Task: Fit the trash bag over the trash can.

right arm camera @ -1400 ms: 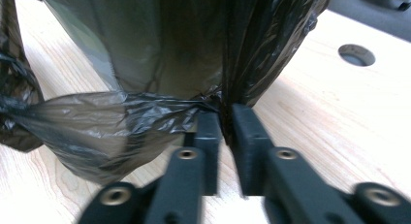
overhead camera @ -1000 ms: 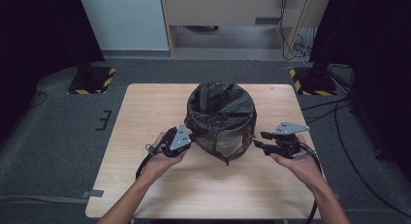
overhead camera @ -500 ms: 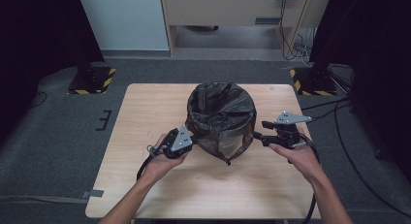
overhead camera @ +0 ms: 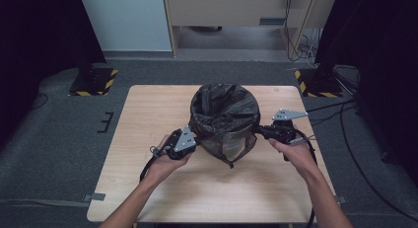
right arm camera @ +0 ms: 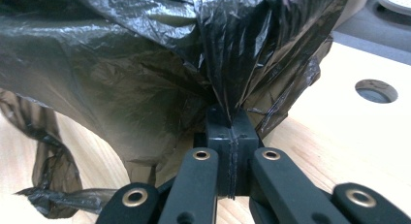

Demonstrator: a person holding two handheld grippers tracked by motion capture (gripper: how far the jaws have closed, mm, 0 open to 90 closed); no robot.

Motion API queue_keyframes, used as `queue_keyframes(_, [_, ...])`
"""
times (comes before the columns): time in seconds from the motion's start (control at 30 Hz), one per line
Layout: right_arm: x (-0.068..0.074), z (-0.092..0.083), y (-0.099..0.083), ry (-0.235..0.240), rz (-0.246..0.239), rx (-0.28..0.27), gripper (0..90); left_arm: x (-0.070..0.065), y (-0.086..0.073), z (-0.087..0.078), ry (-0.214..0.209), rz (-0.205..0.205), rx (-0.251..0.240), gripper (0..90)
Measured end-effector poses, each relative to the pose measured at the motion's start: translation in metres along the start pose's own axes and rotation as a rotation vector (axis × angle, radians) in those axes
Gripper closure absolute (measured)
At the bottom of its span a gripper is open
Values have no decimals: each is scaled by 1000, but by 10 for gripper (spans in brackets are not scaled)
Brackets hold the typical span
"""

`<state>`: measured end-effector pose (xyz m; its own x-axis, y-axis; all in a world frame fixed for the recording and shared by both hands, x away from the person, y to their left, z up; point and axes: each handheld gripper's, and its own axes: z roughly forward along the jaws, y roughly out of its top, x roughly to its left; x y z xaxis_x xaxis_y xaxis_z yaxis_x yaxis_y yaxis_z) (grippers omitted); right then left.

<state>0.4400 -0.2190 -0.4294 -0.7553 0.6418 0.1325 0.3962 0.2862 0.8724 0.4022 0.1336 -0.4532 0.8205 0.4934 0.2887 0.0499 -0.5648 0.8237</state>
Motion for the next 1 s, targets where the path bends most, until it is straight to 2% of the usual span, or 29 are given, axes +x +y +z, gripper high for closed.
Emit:
queue_keyframes(0.2, [9, 2, -1, 25, -8, -1, 900, 15, -4, 0, 26, -21, 15, 890])
queue_keyframes(0.3, [16, 5, -1, 37, -29, -3, 900, 27, -7, -2, 48, -51, 14, 890])
queue_keyframes(0.37, [19, 5, -3, 48, -30, -4, 900, 31, -9, -7, 56, -80, -10, 895])
queue_keyframes(0.4, [19, 4, -5, 47, -33, -1, 900, 31, -9, -9, 54, -81, -19, 897])
queue_keyframes(0.5, [18, 4, -12, 47, -28, 6, 900, 28, -10, -12, 48, -62, -40, 897])
queue_keyframes(0.77, [12, 10, -24, 8, -33, 72, 900, 19, -7, -13, 21, -10, -89, 895])
queue_keyframes(0.9, [12, 13, -24, 6, -35, 76, 900, 16, -9, -8, 21, 24, -55, 900])
queue_keyframes(1.0, [12, 14, -24, 7, -35, 77, 900, 17, -13, -3, 24, 31, -25, 900])
